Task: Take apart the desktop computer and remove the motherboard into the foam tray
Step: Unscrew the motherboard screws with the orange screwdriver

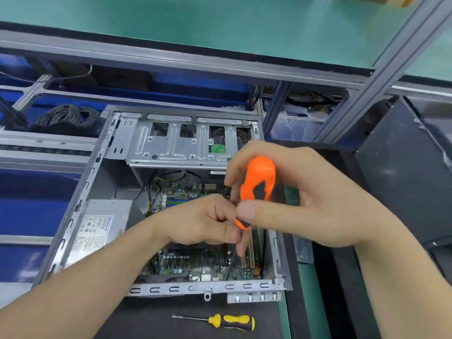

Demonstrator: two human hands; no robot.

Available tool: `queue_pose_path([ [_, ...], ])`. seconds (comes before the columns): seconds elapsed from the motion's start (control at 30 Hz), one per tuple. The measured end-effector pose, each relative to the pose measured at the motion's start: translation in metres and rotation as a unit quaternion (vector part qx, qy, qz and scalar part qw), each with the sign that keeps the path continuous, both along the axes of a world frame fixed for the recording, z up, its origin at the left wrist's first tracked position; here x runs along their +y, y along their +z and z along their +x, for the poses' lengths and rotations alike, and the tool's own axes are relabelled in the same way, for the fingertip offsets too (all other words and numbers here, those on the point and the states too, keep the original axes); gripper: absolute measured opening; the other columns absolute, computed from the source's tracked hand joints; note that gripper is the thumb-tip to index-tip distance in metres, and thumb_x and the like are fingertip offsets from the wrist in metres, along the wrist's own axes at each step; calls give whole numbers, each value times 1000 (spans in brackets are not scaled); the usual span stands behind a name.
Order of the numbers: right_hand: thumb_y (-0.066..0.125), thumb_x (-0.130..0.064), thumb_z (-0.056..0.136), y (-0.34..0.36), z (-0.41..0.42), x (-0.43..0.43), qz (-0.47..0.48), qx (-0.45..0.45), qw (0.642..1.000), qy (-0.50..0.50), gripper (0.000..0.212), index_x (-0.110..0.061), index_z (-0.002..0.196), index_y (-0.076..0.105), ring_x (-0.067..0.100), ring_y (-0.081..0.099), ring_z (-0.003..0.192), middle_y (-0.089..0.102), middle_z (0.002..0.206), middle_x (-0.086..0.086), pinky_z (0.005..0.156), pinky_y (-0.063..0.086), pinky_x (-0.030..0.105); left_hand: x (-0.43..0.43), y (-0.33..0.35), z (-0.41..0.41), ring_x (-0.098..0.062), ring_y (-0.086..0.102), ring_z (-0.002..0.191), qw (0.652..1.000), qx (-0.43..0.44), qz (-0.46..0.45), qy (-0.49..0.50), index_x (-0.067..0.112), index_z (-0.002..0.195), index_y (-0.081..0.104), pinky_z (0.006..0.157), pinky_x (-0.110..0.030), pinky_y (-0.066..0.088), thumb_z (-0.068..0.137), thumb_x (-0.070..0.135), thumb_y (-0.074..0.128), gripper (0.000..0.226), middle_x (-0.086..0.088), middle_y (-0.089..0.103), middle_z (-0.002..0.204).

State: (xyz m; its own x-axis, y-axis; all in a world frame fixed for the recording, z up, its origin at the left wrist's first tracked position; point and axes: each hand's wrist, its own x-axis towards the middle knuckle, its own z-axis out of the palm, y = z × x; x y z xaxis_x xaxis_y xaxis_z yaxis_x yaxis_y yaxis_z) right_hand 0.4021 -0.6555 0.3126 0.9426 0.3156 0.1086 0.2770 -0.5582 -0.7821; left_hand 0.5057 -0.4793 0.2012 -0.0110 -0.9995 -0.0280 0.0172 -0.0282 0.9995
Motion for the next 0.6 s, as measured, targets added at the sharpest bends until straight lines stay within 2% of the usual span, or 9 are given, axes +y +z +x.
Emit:
queue_pose_path([
  [0.1, 56, -72, 90, 26, -9, 20, -260, -124, 949, -131, 44, -30, 78, 56, 14, 53, 52, 52, 52, -5, 49, 43, 32, 2, 7, -3, -31, 19, 48, 999, -2, 23, -23, 20, 74, 69, 48, -15, 22, 89, 15, 51, 24, -23, 25, 53],
  [0.17, 57, -72, 89, 38, -14, 32, -302, -108, 940, -118, 45, -30, 73, 53, 11, 50, 50, 45, 47, -7, 49, 44, 32, 5, 10, -4, -15, 25, 46, 999, -8, 34, -20, 27, 76, 73, 48, -13, 24, 88, 15, 70, 17, -8, 28, 49],
  [0.23, 63, -66, 89, 49, -19, 33, -291, -44, 953, -75, 38, -31, 79, 57, 9, 57, 59, 54, 54, -8, 52, 47, 28, 8, 12, -5, -10, 27, 48, 999, -23, 33, -22, 28, 83, 75, 49, -15, 24, 85, 22, 74, 7, 2, 34, 50],
  [0.3, 68, -62, 89, 62, -23, 30, -294, -2, 956, -23, 30, -33, 89, 60, 2, 58, 68, 60, 63, -13, 53, 43, 20, 8, 14, -10, -19, 24, 49, 999, -27, 29, -17, 28, 87, 75, 49, -19, 23, 87, 27, 76, 1, -12, 37, 51],
  [0.4, 76, -45, 89, 78, -28, 26, -309, 38, 949, 41, 17, -39, 98, 63, 0, 59, 77, 65, 80, -22, 61, 45, 19, 8, 12, -18, -36, 23, 51, 999, -17, 30, -5, 30, 89, 79, 51, -23, 24, 88, 30, 70, 9, -36, 37, 60],
  [0.47, 76, -20, 87, 82, -23, 28, -368, 47, 927, 55, 22, -39, 91, 67, 4, 60, 82, 67, 89, -16, 72, 53, 31, 6, 12, -22, -34, 28, 53, 1000, -4, 13, 10, 33, 86, 78, 53, -26, 29, 87, 41, 76, 9, -29, 31, 58],
  [0.53, 64, 0, 78, 80, -19, 34, -444, 49, 892, 72, 32, -31, 70, 64, 12, 62, 85, 69, 94, -9, 79, 55, 40, 4, 13, -23, -25, 35, 58, 1000, 0, -4, 28, 43, 79, 73, 60, -38, 44, 91, 36, 75, 14, -18, 31, 55],
  [0.57, 59, 2, 73, 79, -19, 37, -461, 32, 884, 77, 33, -29, 63, 59, 16, 62, 86, 70, 93, -5, 80, 54, 40, 5, 13, -23, -19, 34, 56, 999, -2, -15, 35, 47, 78, 72, 64, -45, 46, 93, 30, 72, 23, -5, 33, 52],
  [0.6, 57, 3, 70, 77, -20, 38, -456, 11, 887, 72, 33, -28, 59, 56, 20, 62, 85, 70, 89, -3, 78, 54, 39, 5, 16, -21, -15, 29, 50, 999, -5, -24, 40, 49, 80, 71, 59, -44, 43, 94, 28, 71, 26, 10, 33, 53],
])
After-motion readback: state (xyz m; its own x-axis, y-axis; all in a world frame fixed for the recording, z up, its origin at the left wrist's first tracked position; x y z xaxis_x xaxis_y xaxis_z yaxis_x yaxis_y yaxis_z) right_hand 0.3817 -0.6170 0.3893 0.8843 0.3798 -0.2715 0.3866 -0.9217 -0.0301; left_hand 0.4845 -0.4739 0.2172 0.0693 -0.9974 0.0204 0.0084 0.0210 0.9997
